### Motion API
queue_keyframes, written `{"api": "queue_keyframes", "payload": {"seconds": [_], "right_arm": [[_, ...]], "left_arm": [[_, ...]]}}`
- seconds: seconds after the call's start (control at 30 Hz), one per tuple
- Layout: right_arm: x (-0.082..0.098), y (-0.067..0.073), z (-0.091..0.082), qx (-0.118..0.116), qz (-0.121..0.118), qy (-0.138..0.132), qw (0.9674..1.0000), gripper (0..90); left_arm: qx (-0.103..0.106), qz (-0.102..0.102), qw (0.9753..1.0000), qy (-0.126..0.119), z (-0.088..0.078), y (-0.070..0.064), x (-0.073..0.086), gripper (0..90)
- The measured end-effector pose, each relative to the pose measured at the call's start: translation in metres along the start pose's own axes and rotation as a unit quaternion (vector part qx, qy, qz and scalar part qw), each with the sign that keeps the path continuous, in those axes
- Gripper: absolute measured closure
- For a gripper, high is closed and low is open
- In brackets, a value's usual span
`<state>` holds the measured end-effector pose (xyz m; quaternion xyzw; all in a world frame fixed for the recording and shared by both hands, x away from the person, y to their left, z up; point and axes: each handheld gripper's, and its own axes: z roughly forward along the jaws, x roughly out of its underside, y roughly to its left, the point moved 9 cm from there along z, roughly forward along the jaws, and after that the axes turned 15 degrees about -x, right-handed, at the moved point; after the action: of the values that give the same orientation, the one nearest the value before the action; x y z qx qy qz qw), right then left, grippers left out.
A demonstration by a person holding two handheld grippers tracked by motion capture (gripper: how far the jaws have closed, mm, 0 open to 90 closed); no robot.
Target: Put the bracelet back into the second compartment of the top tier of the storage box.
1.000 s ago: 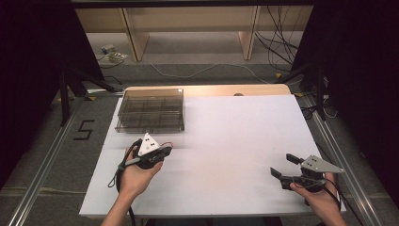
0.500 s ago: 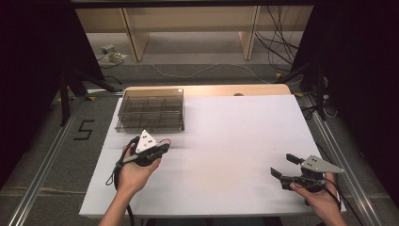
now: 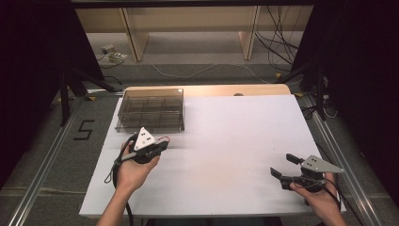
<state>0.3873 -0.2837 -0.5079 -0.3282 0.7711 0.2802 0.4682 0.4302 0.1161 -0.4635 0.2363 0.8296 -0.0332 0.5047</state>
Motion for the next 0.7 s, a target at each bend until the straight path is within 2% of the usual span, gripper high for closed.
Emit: {"api": "queue_keyframes", "payload": {"seconds": [0.7], "right_arm": [[0.0, 0.0, 0.0, 0.001, 0.0, 0.0, 1.0, 16.5]], "left_arm": [[-0.007, -0.005, 0.9999, -0.005, -0.001, 0.011, -0.01, 89.9]]}}
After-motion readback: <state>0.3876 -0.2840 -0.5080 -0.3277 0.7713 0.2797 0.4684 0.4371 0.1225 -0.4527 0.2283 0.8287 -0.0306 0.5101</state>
